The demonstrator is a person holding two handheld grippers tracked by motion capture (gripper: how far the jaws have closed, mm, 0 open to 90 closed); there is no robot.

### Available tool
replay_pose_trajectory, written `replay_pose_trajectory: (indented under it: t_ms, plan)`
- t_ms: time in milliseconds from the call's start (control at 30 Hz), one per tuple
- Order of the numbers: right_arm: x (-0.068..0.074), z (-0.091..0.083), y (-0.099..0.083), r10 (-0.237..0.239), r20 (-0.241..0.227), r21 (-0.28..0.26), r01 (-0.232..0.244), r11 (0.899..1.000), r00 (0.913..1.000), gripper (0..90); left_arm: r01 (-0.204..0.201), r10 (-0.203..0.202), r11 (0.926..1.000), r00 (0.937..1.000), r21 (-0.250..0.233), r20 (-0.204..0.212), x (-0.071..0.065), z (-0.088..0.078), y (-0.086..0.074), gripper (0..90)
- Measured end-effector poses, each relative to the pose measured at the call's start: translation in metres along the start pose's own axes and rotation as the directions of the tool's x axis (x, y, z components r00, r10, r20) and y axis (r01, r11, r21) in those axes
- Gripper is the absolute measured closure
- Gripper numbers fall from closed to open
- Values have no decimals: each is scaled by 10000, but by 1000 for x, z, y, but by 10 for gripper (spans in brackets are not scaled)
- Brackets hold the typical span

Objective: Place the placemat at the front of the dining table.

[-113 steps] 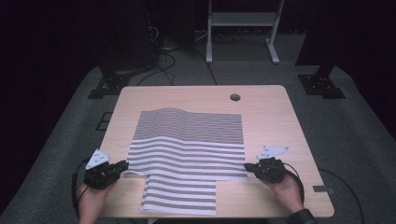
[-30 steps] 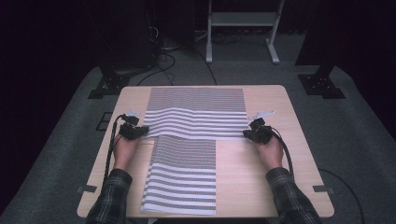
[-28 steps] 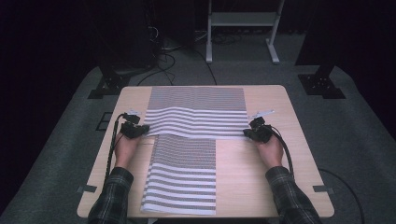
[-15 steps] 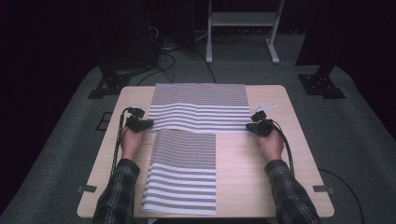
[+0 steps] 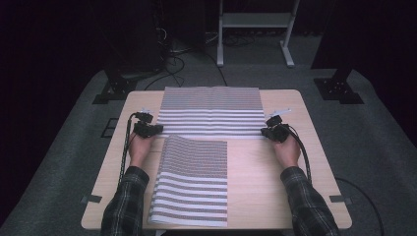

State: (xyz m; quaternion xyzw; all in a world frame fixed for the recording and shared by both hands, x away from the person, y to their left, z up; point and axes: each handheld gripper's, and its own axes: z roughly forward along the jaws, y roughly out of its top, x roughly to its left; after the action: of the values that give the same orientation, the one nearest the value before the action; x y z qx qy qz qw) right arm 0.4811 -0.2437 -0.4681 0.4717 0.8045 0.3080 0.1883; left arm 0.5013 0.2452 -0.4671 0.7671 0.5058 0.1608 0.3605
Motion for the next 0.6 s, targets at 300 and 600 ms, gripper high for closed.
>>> replay_pose_trajectory:
  t_ms: [300, 600]
  plan:
    - [6, -29, -9, 108, -474, -1175, -163, 9929, 9988, 444, -548, 572, 9969, 9975, -568, 416, -10, -32, 1, 538]
    - [15, -62, -22, -108, -222, -1472, 74, 9891, 9997, 95, -1092, 1142, 9914, 9910, -717, 697, -26, -69, -16, 179]
